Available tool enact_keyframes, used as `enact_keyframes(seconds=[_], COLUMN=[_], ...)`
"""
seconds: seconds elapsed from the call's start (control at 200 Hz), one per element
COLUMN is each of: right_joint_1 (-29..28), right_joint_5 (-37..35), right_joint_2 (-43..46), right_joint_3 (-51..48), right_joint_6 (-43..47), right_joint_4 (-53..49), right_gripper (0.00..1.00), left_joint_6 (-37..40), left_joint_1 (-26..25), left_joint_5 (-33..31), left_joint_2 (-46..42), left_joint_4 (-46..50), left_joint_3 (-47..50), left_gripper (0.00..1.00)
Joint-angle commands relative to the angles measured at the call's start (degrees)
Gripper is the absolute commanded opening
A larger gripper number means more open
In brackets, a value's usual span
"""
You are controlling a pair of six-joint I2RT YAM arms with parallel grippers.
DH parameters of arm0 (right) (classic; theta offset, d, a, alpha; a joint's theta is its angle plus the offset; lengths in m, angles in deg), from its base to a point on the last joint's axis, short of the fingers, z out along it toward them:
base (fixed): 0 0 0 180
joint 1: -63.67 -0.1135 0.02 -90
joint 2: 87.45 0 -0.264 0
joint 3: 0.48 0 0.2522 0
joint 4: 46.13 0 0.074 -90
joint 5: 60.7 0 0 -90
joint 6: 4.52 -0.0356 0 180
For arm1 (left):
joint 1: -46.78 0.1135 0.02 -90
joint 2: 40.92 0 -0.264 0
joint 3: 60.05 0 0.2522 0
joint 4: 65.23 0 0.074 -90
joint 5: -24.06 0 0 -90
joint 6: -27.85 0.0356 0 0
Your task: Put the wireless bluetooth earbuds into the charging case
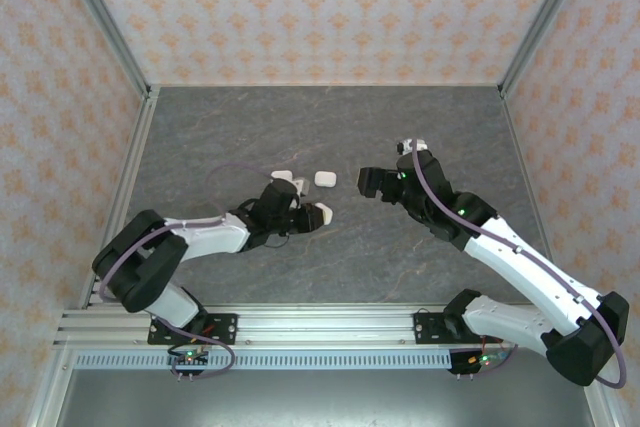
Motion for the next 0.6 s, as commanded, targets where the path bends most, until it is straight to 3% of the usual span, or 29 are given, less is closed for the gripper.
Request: enact_keyframes(seconds=[0.0, 0.055, 0.195, 0.385, 0.596], right_joint_1=[0.2, 0.2, 0.37, 2.8, 10.91], right_joint_5=[-2.28, -2.36, -2.72, -0.65, 0.51], right_joint_2=[0.91, 1.0, 0.83, 0.74, 1.6], right_joint_3=[-0.03, -0.03, -0.11, -0.21, -1.32], right_joint_6=[0.56, 0.84, 1.6, 2.74, 6.69], right_joint_4=[-2.74, -3.06, -4.13, -5.72, -6.59], right_gripper=[0.99, 0.99, 0.99, 0.99, 0.99], left_joint_6=[-3.81, -4.06, -4.18, -2.53, 2.8], left_joint_1=[-0.88, -0.93, -0.98, -0.97, -0.88], left_joint_5=[-4.36, -5.53, -5.86, -9.75, -16.94], left_joint_2=[2.06, 2.98, 5.12, 3.27, -7.16], left_joint_4=[-4.04, -3.88, -3.09, 1.39, 12.58], left_joint_3=[-1.67, -1.83, -2.55, -2.57, -4.04], left_gripper=[0.0, 0.0, 0.14, 0.5, 0.74])
